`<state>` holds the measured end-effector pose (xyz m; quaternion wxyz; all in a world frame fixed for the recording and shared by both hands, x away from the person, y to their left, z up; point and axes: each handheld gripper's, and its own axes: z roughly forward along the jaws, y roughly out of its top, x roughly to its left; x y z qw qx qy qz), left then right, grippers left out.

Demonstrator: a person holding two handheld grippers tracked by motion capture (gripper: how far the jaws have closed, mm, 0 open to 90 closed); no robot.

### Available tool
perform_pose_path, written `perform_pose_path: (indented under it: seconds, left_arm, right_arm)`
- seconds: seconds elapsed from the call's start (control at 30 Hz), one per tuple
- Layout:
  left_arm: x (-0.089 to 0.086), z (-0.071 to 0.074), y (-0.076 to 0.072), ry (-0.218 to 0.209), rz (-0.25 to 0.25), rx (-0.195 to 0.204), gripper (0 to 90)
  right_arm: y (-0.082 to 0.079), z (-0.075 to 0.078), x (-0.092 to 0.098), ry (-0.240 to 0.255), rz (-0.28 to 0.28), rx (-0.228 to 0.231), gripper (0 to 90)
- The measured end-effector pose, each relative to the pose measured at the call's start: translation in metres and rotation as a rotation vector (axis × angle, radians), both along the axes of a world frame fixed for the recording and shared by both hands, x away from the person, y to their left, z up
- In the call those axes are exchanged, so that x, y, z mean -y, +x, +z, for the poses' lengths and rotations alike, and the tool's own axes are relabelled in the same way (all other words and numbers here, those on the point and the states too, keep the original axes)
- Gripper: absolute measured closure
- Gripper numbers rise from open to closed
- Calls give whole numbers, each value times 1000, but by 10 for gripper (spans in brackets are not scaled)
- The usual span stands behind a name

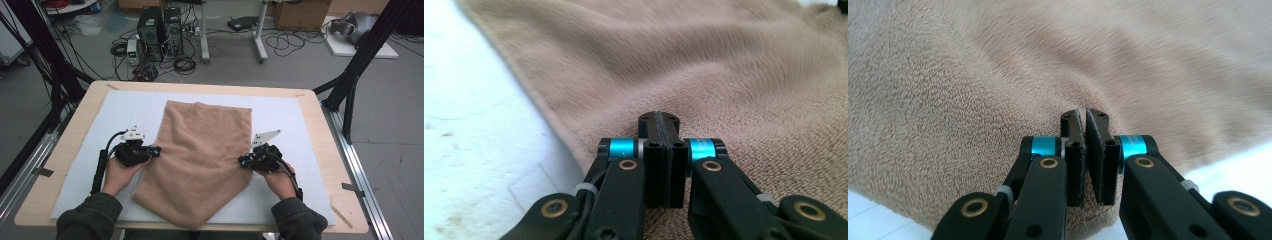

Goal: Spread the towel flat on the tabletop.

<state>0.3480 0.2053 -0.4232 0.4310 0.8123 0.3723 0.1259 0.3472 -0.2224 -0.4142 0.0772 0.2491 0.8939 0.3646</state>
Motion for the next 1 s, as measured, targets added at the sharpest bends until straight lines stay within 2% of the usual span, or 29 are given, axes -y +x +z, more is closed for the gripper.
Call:
perform_pose_path:
  seconds: [0.03,0.1,0.13,0.17,0.23,0.3,0.4,0.47,0.53,0.7,0.83,0.9,1.0]
  left_arm:
    - [0,-2,2,3,16,-3,892]
    - [1,-7,6,-21,26,-35,891]
    - [1,-7,6,-12,22,-32,883]
    - [1,-6,5,-9,25,-30,826]
    - [-3,-4,3,-24,-19,-64,702]
    - [-6,1,-5,17,-33,-35,652]
    - [-14,8,-15,25,-42,-11,582]
    - [-17,11,-22,9,-58,1,554]
    - [-16,14,-31,-8,-82,16,544]
    - [-9,11,-56,-21,-143,67,471]
    - [-7,2,-71,-33,-178,59,446]
    - [-8,-4,-75,-34,-188,42,432]
    - [-6,-15,-79,-3,-218,4,433]
  right_arm:
    - [4,1,1,3,-17,11,865]
    - [12,-3,2,11,-43,-14,864]
    - [15,-8,1,2,-42,-29,861]
    - [17,-11,-1,-11,-36,-43,847]
    - [16,-14,-4,-18,-29,-42,796]
    - [9,-8,-2,-6,-31,-21,750]
    - [-4,4,6,39,-36,33,702]
    - [-13,11,9,69,-21,44,687]
    - [-23,15,7,69,-4,63,660]
    - [-47,15,-3,87,49,73,546]
    - [-65,7,-10,88,93,61,527]
    - [-71,0,-12,88,107,37,519]
    - [-75,-13,-16,63,127,10,504]
